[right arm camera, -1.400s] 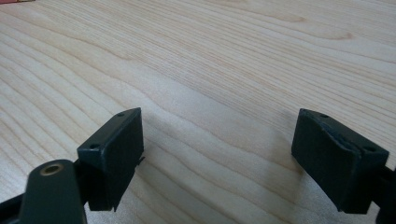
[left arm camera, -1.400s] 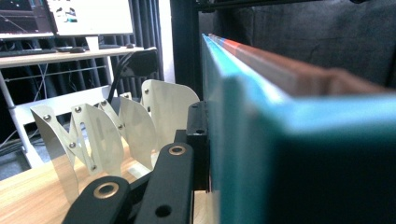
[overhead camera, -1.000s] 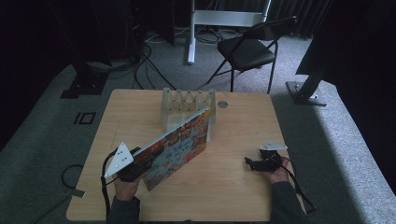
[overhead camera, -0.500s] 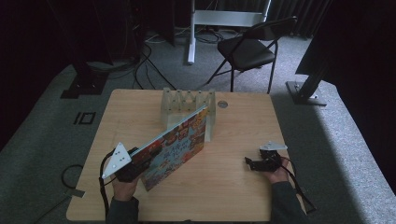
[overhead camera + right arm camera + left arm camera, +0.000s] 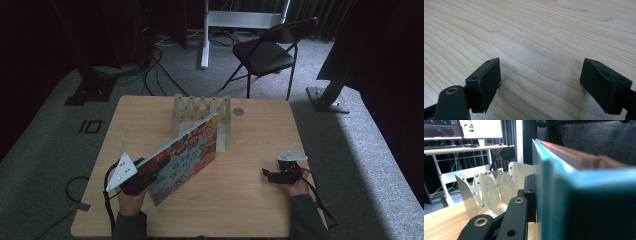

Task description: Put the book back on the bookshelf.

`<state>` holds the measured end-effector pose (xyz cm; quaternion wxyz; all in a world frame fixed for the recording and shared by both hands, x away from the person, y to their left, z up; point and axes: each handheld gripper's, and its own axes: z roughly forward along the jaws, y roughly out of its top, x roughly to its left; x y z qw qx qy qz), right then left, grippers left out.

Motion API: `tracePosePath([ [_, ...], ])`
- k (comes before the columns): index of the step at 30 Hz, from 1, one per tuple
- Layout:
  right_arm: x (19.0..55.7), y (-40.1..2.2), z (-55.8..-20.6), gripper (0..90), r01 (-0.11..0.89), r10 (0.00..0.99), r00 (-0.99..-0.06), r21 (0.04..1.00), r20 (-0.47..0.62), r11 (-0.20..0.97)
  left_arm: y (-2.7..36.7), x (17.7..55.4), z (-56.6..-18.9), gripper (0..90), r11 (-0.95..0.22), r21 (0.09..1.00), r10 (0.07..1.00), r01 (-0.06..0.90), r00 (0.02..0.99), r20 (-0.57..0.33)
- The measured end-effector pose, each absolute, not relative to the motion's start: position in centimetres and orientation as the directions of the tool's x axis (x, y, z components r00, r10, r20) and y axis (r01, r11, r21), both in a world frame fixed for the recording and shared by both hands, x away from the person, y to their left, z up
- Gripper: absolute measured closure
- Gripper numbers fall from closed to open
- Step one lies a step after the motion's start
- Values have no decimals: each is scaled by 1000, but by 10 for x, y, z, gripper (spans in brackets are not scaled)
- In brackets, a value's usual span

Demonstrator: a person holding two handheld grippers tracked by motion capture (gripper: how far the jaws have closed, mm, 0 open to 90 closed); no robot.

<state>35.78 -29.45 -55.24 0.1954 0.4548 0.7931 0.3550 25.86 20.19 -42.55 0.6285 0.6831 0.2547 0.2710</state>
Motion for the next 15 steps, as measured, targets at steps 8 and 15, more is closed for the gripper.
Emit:
tracePosePath([
  [8,358,-294,-552,166,583,860,-510,741,13,334,204,258,-426,802,-77,997,697,11,716,46],
  [15,358,-294,-552,166,583,860,-510,741,13,334,206,257,-425,802,-74,997,703,13,710,43],
])
